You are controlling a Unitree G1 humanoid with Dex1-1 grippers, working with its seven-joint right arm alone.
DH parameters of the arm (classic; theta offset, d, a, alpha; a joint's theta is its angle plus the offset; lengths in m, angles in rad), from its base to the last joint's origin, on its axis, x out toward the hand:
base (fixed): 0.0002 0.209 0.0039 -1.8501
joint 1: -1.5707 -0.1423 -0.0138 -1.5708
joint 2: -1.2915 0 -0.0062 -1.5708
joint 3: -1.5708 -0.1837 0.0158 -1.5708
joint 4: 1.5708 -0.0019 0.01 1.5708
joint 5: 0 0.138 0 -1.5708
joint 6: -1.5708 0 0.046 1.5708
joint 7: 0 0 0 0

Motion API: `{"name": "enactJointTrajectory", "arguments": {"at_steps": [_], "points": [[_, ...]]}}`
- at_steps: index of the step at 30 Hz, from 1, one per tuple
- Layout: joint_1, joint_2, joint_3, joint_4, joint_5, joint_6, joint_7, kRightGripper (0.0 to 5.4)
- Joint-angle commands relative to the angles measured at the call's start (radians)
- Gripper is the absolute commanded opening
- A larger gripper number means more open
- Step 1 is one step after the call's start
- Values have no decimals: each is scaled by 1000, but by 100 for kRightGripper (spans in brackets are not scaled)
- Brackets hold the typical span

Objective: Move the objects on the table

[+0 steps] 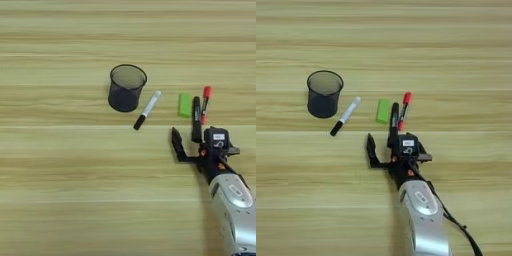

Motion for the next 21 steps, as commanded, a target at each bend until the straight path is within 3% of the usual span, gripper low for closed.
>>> {"name": "enactJointTrajectory", "arguments": {"at_steps": [1, 15, 21], "points": [[-55, -20, -16, -19, 20, -27, -5, 537], [-63, -8, -21, 1, 99, 23, 27, 537], [-64, -7, -22, 0, 127, 54, 31, 463]]}}
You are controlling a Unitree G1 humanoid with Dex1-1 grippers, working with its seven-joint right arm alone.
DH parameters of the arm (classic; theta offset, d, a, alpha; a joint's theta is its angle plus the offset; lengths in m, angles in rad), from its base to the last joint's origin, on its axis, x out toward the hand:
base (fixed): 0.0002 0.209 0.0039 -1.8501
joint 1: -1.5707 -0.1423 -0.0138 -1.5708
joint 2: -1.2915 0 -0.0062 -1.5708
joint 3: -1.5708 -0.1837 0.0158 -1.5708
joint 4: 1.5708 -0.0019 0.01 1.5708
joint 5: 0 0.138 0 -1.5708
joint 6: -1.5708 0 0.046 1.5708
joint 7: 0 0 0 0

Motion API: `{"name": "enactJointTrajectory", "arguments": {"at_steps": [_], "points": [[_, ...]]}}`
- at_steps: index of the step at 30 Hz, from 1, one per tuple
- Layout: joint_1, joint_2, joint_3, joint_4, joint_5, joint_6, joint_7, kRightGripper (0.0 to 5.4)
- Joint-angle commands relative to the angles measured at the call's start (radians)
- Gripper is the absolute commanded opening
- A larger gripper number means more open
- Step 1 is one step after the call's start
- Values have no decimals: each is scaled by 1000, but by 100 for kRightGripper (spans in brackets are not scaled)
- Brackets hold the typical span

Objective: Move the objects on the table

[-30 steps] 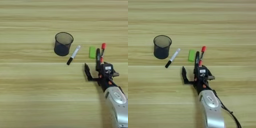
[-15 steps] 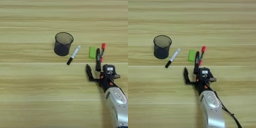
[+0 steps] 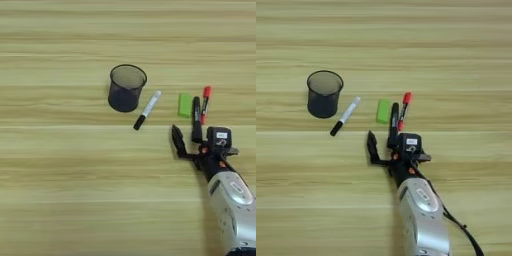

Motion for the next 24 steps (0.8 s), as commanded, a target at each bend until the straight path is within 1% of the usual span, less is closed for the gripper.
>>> {"name": "enactJointTrajectory", "arguments": {"at_steps": [1, 2, 3, 6, 8, 10, 12, 14, 16, 22, 24], "points": [[-30, -11, -5, -31, 21, 18, 5, 456], [-30, -10, -6, -30, 28, 28, 6, 437], [-31, -12, -4, -28, 25, 27, 5, 430], [-32, -19, 0, -22, -2, 13, -7, 395], [-32, -30, 6, -11, -42, 3, -29, 376], [-34, -34, 4, 3, -53, 8, -39, 343], [-37, -34, -1, 15, -56, 14, -44, 326], [-38, -38, 0, 23, -66, 23, -53, 297], [-37, -44, 3, 27, -83, 28, -66, 277], [-42, -48, 5, 46, -87, 34, -65, 206], [-43, -49, 6, 49, -86, 35, -63, 165]]}}
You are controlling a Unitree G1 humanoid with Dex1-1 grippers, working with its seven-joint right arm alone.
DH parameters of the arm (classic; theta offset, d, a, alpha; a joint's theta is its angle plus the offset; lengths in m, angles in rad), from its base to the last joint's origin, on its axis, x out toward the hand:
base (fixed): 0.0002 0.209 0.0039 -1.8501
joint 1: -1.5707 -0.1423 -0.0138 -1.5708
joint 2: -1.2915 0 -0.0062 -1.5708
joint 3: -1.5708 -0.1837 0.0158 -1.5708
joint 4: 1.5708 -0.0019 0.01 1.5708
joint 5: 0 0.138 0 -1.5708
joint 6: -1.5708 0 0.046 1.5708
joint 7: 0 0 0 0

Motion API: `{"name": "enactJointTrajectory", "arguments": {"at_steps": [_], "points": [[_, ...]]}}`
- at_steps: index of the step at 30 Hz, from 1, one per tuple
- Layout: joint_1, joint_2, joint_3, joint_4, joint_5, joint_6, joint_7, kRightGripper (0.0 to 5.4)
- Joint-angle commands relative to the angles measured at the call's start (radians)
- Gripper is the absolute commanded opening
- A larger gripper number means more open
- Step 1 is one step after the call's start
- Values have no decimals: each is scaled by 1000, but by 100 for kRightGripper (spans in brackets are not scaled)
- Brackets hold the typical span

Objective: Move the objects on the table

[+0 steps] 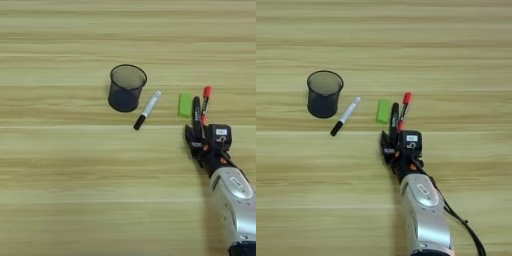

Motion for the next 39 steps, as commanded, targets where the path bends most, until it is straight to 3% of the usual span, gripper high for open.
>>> {"name": "enactJointTrajectory", "arguments": {"at_steps": [1, 5, 15, 26, 39], "points": [[-10, -19, 0, 7, -9, 27, -9, 153], [-10, -16, -1, 11, 6, 37, 3, 118], [-12, -9, -9, -64, 15, -40, -3, 117], [-34, -11, 3, -140, 2, -50, -14, 117], [-34, 40, 107, -184, 7, -17, 18, 117]]}}
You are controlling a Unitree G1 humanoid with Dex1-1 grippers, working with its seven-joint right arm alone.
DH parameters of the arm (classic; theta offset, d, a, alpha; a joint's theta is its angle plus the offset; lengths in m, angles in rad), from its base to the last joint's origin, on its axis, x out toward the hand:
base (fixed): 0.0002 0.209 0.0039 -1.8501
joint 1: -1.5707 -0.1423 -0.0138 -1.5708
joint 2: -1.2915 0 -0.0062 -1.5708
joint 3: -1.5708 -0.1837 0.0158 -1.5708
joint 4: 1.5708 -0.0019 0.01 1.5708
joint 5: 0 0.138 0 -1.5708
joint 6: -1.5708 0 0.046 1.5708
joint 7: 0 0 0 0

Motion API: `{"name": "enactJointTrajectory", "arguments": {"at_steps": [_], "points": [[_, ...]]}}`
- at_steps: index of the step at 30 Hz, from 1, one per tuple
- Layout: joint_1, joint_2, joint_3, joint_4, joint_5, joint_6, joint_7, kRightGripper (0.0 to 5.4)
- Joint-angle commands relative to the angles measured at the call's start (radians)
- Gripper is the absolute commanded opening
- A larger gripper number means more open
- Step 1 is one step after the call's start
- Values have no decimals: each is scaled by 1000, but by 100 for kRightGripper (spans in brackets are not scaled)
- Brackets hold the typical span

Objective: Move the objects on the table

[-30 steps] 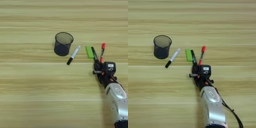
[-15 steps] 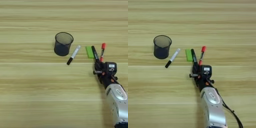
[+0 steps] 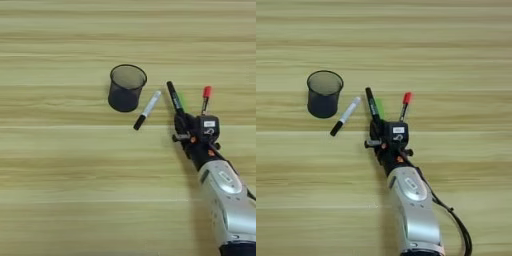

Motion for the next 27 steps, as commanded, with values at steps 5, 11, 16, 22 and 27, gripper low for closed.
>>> {"name": "enactJointTrajectory", "arguments": {"at_steps": [5, 11, 16, 22, 27], "points": [[-36, 9, 29, -31, -3, -5, 7, 117], [-44, 6, 16, 16, -6, 4, -7, 117], [-49, 0, -2, 50, -19, 12, -35, 117], [-52, -4, -23, 67, -18, 10, -46, 117], [-52, -10, -42, 83, -21, 7, -55, 117]]}}
